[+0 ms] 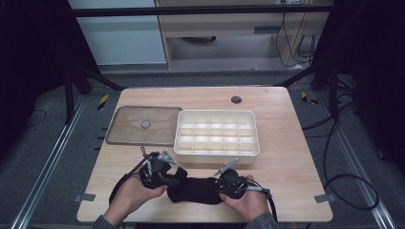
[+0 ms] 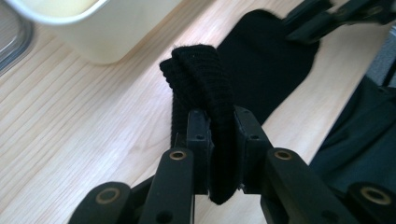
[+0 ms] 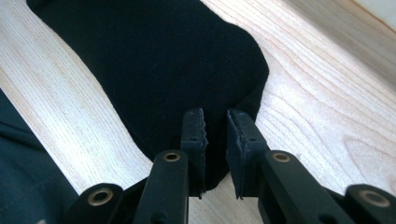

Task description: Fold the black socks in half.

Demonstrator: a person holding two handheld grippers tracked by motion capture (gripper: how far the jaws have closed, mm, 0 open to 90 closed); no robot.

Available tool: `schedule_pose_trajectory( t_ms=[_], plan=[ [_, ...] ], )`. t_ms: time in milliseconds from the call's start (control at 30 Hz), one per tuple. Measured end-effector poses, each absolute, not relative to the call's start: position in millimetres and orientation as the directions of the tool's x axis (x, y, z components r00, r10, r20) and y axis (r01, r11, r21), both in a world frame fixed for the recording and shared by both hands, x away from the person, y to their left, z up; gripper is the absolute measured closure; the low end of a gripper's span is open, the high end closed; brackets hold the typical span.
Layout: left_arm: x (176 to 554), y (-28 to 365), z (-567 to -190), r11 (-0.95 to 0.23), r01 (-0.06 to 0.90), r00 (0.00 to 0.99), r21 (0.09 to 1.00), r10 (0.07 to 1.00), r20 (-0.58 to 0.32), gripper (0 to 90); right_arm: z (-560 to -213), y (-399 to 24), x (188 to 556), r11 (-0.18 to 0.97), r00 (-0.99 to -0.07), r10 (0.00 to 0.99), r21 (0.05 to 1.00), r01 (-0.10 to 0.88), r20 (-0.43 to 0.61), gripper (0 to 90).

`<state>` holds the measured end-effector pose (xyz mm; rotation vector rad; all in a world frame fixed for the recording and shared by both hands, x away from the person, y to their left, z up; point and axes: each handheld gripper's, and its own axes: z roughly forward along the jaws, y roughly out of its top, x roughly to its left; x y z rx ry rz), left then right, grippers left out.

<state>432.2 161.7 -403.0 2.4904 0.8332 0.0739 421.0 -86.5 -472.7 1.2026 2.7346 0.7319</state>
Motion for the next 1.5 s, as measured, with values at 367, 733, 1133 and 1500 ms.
schedule_pose_trajectory(
  t_ms=[367, 733, 1133, 1500],
  plan=[
    [424, 129, -404, -0.709, 0.5, 0.85, 0.498, 0.513, -0.123, 78.3, -475, -87, 424, 0.584, -0.711, 0.69, 0.475, 0.659, 0.138, 78.8],
    [423, 111, -415, -0.724, 0.489, 0.856, 0.487, 0.504, -0.111, 78.2, -474, -88, 425, 0.558, -0.695, 0.702, 0.484, 0.674, 0.158, 72.8],
    [423, 110, -424, -0.723, 0.498, 0.851, 0.479, 0.513, -0.11, 78.2, -471, -94, 416, 0.551, -0.694, 0.703, 0.5, 0.669, 0.154, 74.8],
    [419, 93, -423, -0.713, 0.48, 0.858, 0.511, 0.503, -0.105, 77.9, -476, -97, 425, 0.529, -0.685, 0.702, 0.501, 0.685, 0.194, 82.3]
  ],
)
